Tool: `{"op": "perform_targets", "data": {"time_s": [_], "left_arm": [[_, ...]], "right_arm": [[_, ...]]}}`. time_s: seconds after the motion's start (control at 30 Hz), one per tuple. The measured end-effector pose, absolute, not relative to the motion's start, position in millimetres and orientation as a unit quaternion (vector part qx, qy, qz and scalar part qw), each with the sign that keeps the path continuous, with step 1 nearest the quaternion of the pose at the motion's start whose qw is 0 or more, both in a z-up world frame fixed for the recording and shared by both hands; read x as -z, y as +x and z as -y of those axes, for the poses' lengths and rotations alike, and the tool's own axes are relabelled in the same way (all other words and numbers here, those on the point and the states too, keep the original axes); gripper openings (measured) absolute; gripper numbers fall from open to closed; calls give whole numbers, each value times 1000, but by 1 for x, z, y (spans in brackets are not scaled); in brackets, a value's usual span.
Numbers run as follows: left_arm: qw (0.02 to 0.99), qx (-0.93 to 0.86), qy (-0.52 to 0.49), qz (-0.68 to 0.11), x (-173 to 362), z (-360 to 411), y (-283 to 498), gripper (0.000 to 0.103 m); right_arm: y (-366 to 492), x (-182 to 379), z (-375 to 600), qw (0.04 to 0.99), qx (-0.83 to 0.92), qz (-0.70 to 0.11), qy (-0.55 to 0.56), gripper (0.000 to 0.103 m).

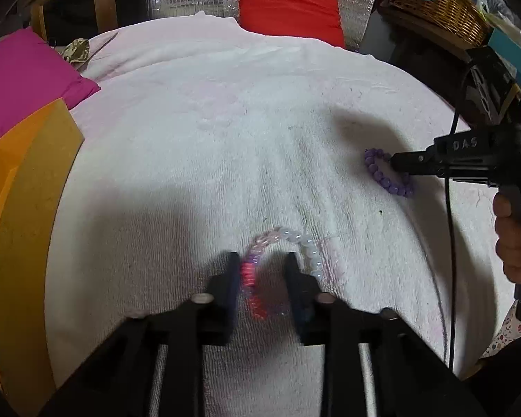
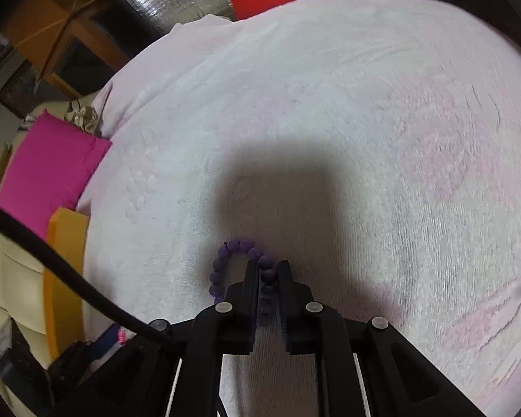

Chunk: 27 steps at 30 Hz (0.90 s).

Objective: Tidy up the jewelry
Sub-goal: 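Lift both bead bracelets off the towel and swing toward the orange box, then lower both bead bracelets into the orange box and open both tools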

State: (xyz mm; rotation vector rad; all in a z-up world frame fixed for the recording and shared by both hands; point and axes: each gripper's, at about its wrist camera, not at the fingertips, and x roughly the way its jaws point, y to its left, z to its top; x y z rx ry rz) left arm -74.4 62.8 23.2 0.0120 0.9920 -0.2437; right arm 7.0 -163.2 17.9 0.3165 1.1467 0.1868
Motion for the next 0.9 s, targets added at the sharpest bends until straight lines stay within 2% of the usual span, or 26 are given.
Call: {"op": "perform_targets", "data": {"time_s": [0.03,0.17,0.53,0.9], "left_arm": [[873,115,6,-474,-23,-64,-74,11],[875,113,-10,-471,-25,-68,-77,7],[899,95,-34,-427,-67,-93,-100,7],[920,44,-53,-385,-123,-149,-135,7]], "right_arm": [[8,-17,159,827,-89,-538,134,13],[8,-20,147,842,-90,-525,91,11],[-1,-51,114,862,-161,-467,115,10],[-18,-80,58,867,-231,-418,142,10]]}}
